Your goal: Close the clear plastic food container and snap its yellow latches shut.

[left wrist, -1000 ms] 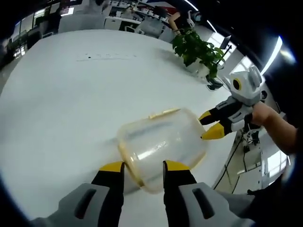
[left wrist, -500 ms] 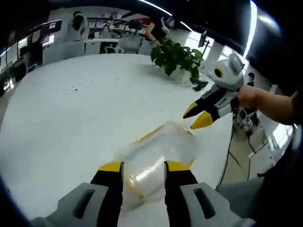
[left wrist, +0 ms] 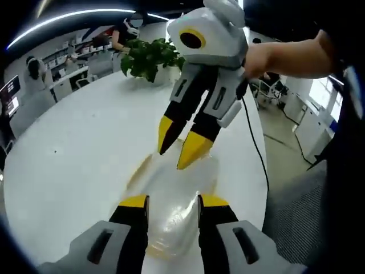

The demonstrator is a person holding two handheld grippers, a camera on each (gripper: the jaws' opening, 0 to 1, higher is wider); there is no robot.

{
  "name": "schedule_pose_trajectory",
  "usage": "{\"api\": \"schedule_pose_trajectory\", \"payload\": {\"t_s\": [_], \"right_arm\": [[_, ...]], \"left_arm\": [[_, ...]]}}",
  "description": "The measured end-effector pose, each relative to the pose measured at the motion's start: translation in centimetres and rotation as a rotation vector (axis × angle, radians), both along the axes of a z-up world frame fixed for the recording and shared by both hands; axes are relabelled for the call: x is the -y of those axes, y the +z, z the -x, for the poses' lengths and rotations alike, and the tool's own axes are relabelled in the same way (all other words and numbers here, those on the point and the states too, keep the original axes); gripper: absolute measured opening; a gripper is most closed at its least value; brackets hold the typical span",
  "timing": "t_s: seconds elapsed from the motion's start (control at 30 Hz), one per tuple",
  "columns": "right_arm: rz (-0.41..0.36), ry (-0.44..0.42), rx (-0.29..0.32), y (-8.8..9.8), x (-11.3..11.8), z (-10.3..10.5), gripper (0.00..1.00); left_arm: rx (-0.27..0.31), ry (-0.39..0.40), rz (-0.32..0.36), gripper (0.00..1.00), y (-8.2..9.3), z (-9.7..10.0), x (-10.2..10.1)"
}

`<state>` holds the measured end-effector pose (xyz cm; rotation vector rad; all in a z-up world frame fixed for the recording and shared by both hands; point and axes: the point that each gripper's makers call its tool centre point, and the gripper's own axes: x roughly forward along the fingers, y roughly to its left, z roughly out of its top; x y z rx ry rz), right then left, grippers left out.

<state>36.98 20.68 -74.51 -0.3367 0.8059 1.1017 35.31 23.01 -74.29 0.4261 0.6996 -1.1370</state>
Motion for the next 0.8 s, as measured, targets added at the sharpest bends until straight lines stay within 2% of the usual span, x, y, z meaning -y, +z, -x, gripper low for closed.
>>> {"api": "schedule_pose_trajectory", "payload": {"t_s": [0.17, 0.33, 0.6, 0.7, 0.8], "right_arm": [[-0.018, -0.028, 0.004, 0.0, 0.0, -0.6, 0.17], [-0.015, -0.042, 0.008, 0.0, 0.2, -1.4, 0.18], [0.007, -0.030, 0.016, 0.3, -0.3, -2.5, 0.20], [0.013, -0.031, -0.025, -0.1, -0.5, -2.9, 0.21], [0.001, -0.005, -0.071, -0.4, -0.9, -3.0, 0.23]], "left_arm": [[-0.003, -0.011, -0.030, 0.32, -0.6, 0.1, -0.3], [-0.015, -0.004, -0.022, 0.34, -0.6, 0.4, -0.2], [-0.031, -0.021, -0.034, 0.41, -0.8, 1.2, 0.2], [-0.031, -0.023, -0.034, 0.45, -0.8, 1.4, 0.4], [-0.014, -0.044, -0.069, 0.47, -1.3, 1.8, 0.2]]}}
